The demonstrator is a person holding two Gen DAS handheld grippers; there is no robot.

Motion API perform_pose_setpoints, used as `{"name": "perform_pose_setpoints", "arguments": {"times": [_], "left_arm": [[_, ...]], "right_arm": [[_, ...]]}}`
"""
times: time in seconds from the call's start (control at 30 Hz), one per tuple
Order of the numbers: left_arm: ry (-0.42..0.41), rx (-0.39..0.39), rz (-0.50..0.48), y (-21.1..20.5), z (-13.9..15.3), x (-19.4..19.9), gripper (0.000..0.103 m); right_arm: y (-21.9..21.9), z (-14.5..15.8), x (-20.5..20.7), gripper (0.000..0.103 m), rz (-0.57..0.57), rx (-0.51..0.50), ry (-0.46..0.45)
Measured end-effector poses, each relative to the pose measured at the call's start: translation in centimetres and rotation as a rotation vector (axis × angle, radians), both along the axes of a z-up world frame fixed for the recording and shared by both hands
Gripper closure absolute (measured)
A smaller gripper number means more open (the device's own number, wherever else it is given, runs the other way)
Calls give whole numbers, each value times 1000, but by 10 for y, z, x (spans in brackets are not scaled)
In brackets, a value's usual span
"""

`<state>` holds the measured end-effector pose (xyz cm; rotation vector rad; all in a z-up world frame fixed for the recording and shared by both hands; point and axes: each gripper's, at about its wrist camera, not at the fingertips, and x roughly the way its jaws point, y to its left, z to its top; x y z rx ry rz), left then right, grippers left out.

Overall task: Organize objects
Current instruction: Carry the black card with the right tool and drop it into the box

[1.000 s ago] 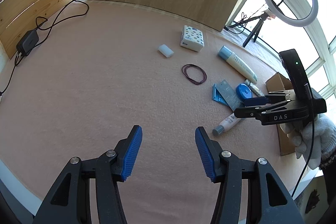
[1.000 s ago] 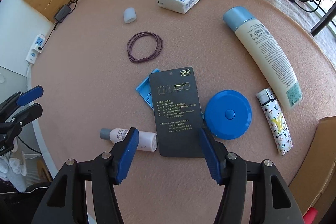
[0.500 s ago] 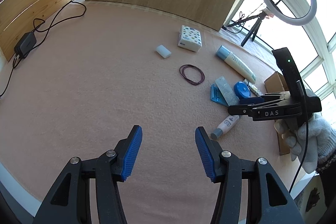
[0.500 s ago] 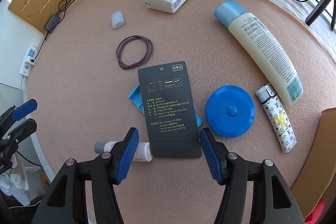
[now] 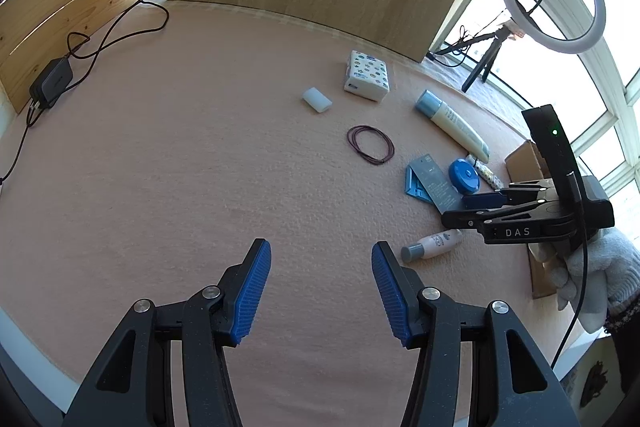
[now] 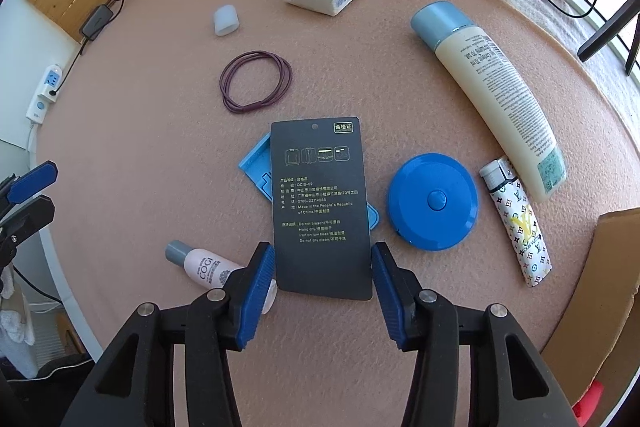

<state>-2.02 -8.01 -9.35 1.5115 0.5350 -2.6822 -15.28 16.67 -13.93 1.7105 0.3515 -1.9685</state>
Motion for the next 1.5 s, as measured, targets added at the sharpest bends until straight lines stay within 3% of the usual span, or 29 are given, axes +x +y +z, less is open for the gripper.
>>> {"name": "perform_pose_setpoints", "arguments": {"times": [0.5,0.67,1.13,1.5], "left_arm": [[1,-15,-48,15,1,-11,47],[0,-22,-91,29,2,-19,47],[4,-33,-207,74,3,-44,47],[-1,-46,-234,83,0,-50,47]], "right_arm": [[70,47,41,57,-178,-125,94],[85,58,52,57,-258,-122,138],[204,76,79,57,-532,-52,210],[241,72,84,53,-650,-64,204]]}}
